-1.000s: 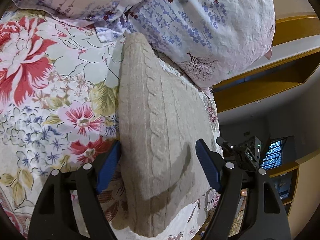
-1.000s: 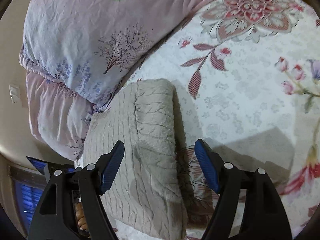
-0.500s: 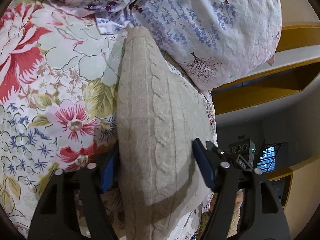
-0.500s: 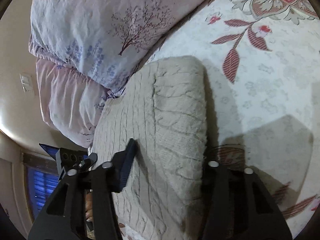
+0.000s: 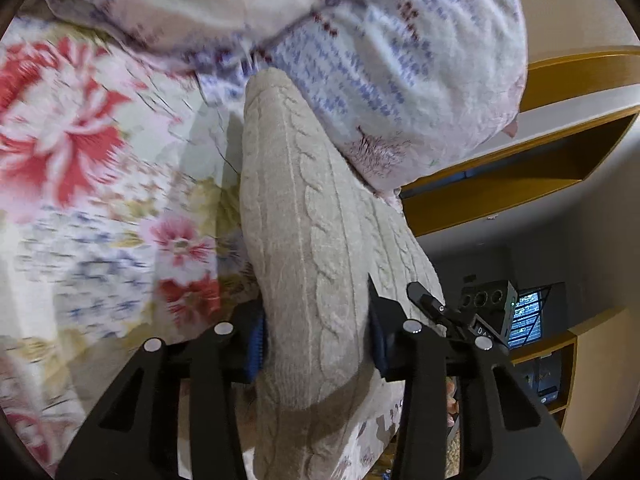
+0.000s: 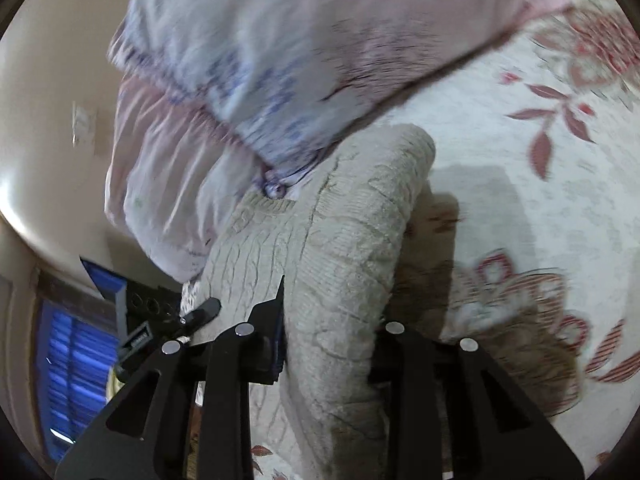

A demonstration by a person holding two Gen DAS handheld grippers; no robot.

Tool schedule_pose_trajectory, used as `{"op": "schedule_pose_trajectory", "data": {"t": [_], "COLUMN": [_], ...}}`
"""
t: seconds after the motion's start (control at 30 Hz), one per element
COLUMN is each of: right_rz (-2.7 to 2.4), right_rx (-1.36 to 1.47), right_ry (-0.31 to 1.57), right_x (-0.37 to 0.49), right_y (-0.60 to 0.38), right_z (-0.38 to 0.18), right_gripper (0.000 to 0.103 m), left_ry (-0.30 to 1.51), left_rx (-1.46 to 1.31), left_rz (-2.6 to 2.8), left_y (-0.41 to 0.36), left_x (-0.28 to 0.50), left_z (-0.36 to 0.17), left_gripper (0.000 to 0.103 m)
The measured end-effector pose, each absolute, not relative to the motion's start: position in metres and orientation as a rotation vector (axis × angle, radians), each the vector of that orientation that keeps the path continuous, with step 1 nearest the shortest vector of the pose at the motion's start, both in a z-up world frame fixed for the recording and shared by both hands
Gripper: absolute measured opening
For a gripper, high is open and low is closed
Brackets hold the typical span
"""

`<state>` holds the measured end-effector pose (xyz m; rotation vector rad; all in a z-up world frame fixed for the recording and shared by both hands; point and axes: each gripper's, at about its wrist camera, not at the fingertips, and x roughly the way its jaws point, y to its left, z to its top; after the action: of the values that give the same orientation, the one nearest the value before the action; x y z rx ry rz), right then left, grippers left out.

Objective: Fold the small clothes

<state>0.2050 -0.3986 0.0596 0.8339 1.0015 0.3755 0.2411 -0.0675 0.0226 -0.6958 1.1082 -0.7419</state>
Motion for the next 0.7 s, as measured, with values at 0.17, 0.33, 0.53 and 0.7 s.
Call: {"op": "schedule_pose_trajectory", "data": {"t": [0.17,0.33,0.53,0.7], "right_rz": [0.452,0.475,0.432,0.402], "right_rx": [0.713,0.58,0.62,0.652], "right_ry": [0.97,1.028,1.129,1.055], "right_x": [0.212,0.225,0.229,0.21], "right_y": [-0.344,-0.289,-0.287,-0.313], "right_z": [0.068,0.049,0.024,0.039], "right_gripper": [0.027,0.028,0.04,0.04], "left_ry": [1.025,0.999,1.049,1.014], "left_rx": [-0.662,-0.623,-0.653,-0.594], "left_rz": [-0.676,-0.538,-0.469,-0.461], "left_y": [-0.009,0.041,0.061,0.063], "left_x": [0.226,0.225,0.229,0.221], "left_z": [0.045,0.042,0.011,0.023], "left_gripper": [0.04,0.042,0.053,0.058]}}
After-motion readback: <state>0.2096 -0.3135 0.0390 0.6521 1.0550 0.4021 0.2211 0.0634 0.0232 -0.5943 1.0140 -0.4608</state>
